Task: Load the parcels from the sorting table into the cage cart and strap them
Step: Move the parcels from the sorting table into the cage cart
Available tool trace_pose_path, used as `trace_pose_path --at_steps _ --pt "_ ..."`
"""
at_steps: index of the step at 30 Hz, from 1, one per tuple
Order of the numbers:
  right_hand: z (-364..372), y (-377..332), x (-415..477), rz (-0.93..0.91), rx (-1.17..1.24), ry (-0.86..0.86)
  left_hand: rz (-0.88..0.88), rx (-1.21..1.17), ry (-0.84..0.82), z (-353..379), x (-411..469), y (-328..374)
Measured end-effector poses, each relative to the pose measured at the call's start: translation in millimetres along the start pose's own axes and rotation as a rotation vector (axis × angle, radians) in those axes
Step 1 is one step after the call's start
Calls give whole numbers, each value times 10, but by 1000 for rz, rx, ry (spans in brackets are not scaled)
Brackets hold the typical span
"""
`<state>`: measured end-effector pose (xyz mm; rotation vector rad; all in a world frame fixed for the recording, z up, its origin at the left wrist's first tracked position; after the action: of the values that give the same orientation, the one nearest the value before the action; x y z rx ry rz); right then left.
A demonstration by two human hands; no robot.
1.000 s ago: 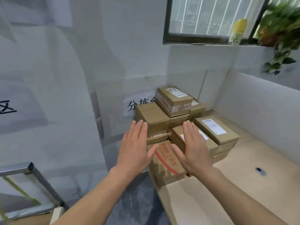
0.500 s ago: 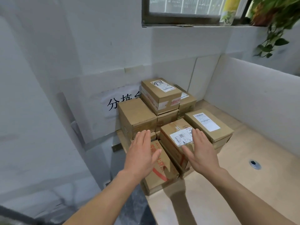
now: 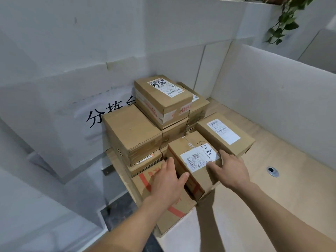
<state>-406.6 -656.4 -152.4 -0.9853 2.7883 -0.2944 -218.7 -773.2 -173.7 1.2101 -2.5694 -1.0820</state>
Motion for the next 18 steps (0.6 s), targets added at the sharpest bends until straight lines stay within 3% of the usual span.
trace_pose_path --at_steps 4,9,18 --pt "42 -12 21 51 -14 -56 -57 -98 -62 153 120 -30" --pt "107 -83 -27 74 223 -170 -110 -281 -153 299 131 61" --pt "-161 -17 -409 -89 339 170 10 -388 39 185 -227 355"
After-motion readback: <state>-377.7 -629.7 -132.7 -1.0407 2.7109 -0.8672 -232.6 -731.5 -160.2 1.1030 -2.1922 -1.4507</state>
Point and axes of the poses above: each hand's wrist, its own x-axis towards the middle knuckle, its own z-axis out of the palm, y = z × x, the point moved 1 cm from there along x, towards the middle knuckle
